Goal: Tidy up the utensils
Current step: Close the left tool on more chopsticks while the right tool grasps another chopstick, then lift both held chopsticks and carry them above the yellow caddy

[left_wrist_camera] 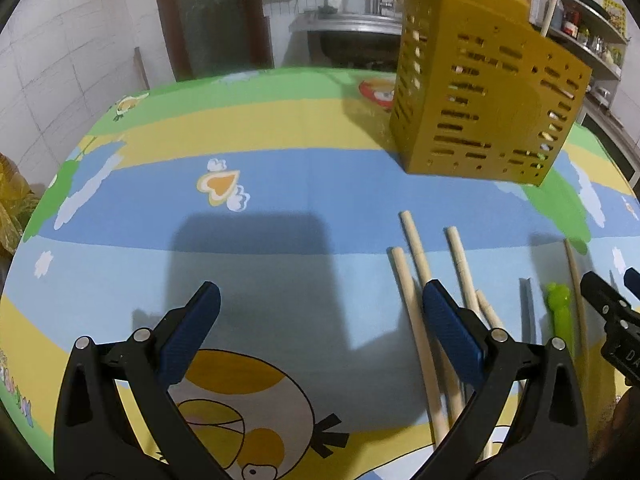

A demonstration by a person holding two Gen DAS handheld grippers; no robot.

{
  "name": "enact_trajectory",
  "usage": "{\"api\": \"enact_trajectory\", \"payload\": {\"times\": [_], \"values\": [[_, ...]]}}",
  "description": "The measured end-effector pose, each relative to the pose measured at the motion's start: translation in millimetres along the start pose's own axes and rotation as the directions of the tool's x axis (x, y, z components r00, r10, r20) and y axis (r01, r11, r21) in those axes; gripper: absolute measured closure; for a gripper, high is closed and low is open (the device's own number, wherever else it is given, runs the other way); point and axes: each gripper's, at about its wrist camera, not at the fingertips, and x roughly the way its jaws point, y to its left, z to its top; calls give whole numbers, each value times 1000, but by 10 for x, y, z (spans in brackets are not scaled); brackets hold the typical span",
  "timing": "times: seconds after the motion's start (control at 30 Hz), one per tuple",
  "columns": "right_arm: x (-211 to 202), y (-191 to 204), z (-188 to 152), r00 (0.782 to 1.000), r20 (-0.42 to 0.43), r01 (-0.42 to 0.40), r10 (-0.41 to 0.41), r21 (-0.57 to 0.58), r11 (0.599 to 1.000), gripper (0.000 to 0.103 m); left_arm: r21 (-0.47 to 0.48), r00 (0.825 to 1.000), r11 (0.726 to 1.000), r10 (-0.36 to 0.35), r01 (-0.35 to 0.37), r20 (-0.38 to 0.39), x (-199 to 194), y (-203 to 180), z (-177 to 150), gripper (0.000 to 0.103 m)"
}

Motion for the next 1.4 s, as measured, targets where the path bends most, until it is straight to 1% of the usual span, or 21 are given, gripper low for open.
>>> {"api": "enact_trajectory", "payload": {"times": [0.07, 0.13, 0.17, 0.2, 0.23, 0.27, 0.33, 0.47, 0.57, 0.6, 0.63, 0.67, 0.73, 0.77, 0.83, 0.93, 1.0, 1.1, 1.2, 1.27, 1.4], "values": [[2, 11, 0, 1000, -2, 3, -3, -3, 1000, 10, 1, 1000, 1000, -10, 10, -13, 18, -4, -8, 9], [12, 15, 0, 1000, -10, -2, 2, -1, 1000, 21, 5, 1000, 1000, -9, 9, -15, 16, -13, -12, 11], [25, 17, 2, 1000, -19, -7, 7, 1, 1000, 24, 12, 1000, 1000, -12, 12, -14, 14, -26, -11, 13], [46, 20, 4, 999, -30, -19, 19, 9, 1000, 26, 23, 1000, 1000, -15, 16, -13, 9, -48, -14, 17], [56, 33, 3, 999, -38, -26, 27, 15, 1000, 30, 32, 1000, 999, -15, 16, -11, 0, -65, -17, 21], [65, 46, -1, 999, -42, -29, 30, 15, 999, 32, 42, 1000, 999, -16, 16, -8, -11, -85, -17, 23], [75, 112, -8, 999, -47, -25, 25, 3, 1000, 37, 56, 1000, 998, -28, 28, -10, -33, -131, -15, 33], [78, 192, 6, 998, -53, -15, 16, 8, 1000, 45, 58, 998, 997, -54, 56, -31, -37, -159, 21, 41], [86, 234, 25, 998, -57, -11, 11, 2, 1000, 54, 64, 996, 995, -71, 74, -47, -24, -181, 73, 50], [88, 253, 35, 998, -60, -11, 10, -1, 1000, 59, 71, 996, 995, -73, 77, -56, -18, -204, 99, 55], [91, 265, 46, 998, -61, -11, 11, 0, 1000, 65, 74, 995, 994, -79, 84, -61, -12, -216, 112, 63], [101, 275, 64, 998, -62, -16, 16, 7, 1000, 68, 78, 994, 993, -86, 91, -68, -8, -235, 125, 66], [116, 275, 87, 998, -63, -16, 16, 14, 1000, 79, 90, 993, 992, -86, 93, -80, 5, -272, 160, 77], [125, 273, 102, 998, -63, -16, 17, 18, 1000, 82, 95, 993, 991, -88, 95, -83, 9, -288, 168, 79], [146, 256, 131, 998, -63, -26, 28, 33, 999, 93, 100, 991, 989, -102, 111, -91, 12, -311, 189, 92], [154, 243, 155, 997, -61, -37, 39, 38, 999, 97, 92, 989, 989, -110, 118, -95, 9, -319, 201, 94], [143, 224, 153, 997, -55, -49, 51, 44, 998, 97, 87, 988, 988, -122, 130, -90, 3, -328, 194, 96], [78, 147, 160, 997, -24, -70, 72, 65, 995, 97, 75, 986, 986, -145, 150, -77, -46, -327, 186, 98], [-35, 55, 186, 995, 15, -98, 97, 87, 991, 97, 74, 986, 983, -165, 167, -38, -176, -318, 192, 98], [-129, -14, 208, 992, 50, -120, 115, 98, 988, 97, 71, 984, 981, -180, 179, 2, -321, -292, 203, 98], [-417, -140, 274, 979, 152, -154, 138, 100, 983, 97, 50, 975, 979, -201, 197, 92, -622, -196, 257, 98]]}}
